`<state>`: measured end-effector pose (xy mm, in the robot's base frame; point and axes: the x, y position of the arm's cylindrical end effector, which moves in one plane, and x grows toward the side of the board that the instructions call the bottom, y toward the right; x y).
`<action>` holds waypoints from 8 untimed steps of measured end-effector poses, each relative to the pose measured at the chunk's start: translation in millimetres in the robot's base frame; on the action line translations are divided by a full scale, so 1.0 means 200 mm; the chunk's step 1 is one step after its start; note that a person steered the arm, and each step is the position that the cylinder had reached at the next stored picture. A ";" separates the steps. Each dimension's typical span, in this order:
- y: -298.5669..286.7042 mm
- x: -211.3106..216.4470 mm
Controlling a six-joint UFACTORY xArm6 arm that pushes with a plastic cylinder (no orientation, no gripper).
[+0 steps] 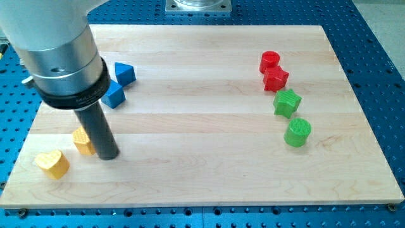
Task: Move the red star right side of the red circle
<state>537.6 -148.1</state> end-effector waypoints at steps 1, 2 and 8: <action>0.01 -0.19; -0.18 -0.18; 1.51 -0.73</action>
<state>391.0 153.6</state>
